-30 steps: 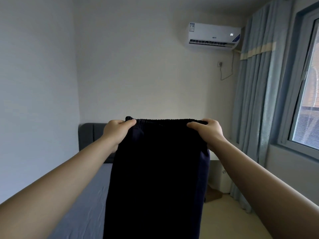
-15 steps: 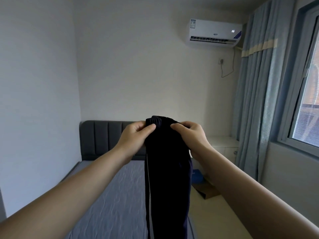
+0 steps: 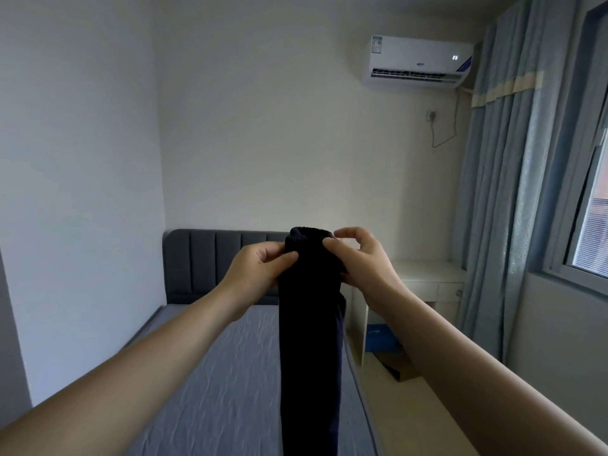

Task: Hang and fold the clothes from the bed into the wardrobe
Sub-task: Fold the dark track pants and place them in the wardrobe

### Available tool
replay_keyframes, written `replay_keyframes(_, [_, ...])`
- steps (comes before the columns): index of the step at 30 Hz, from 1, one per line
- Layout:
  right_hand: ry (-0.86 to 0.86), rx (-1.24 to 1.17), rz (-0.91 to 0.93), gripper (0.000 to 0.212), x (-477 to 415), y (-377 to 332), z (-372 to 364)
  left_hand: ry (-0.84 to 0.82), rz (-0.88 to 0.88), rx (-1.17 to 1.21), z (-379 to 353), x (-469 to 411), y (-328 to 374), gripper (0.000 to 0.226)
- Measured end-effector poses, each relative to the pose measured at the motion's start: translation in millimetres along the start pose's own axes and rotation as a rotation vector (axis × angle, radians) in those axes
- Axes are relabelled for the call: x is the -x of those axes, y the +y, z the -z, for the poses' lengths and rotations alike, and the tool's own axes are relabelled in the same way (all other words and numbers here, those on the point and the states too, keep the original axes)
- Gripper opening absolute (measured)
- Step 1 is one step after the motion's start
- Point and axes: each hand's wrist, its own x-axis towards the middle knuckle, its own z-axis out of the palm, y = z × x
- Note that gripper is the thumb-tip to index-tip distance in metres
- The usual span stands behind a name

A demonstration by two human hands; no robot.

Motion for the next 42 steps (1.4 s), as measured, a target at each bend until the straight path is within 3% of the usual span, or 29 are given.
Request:
replay_keyframes(2, [-0.040,0.075,0.075,0.024,5.5,-0.2,4.1,0.033,-0.023,0.013,2.5,2.6,-0.9,0.021])
replay_keyframes(5, [0.096,0.235,0.228,0.016,5.4,0.4,3.8,0.050,-0.047,0.030,1.6,1.8,-0.5,0.019])
replay_keyframes(7, [0.115,0.259,0.230,0.018,4.0,1.5,1.2,0.017,-0.058,-0.004,-0.6,2.4,-1.8,0.018])
replay_keyframes(9, [-0.010,0.145,0.108,0.022,3.9,1.1,3.8,-0.014,-0.058,-0.030,-1.3,4.9,-4.4,0.018])
replay_keyframes(12, [-0.412,-0.176,-0.130,0.039,3.6,-1.8,17.6,-0.013,-0.034,-0.015,9.0,8.4,-9.1,0.020])
replay_keyframes(15, [-0.580,-0.036,-0.031,0.044,0.3,3.1,24.1,-0.034,0.011,0.026,20.1,10.0,-9.3,0.021])
replay_keyframes(21, [-0.188,0.259,0.335,0.020,-6.4,17.7,8.5,-0.195,0.065,0.115,14.3,14.4,-11.4,0.025])
replay_keyframes(27, [-0.120,0.205,0.384,0.020,-16.3,16.3,-5.6,-0.207,-0.022,0.041,10.9,17.4,-16.7,0.041])
replay_keyframes(31, [-0.152,0.295,0.411,0.018,-19.5,10.6,-7.7,-0.090,-0.028,0.004,12.4,12.0,-23.6,0.030])
replay_keyframes(36, [-0.357,0.748,0.474,0.036,-29.4,15.9,24.2,-0.071,0.031,0.067,27.1,9.3,-32.0,0.030])
replay_keyframes(39, [-0.451,0.775,0.469,0.044,-29.9,19.2,32.7,-0.097,0.041,0.059,37.4,5.2,-31.3,0.031])
replay_keyframes(42, [-0.437,0.833,0.614,0.048,-28.5,16.8,32.7,-0.144,0.062,-0.065,43.0,2.4,-29.8,0.032])
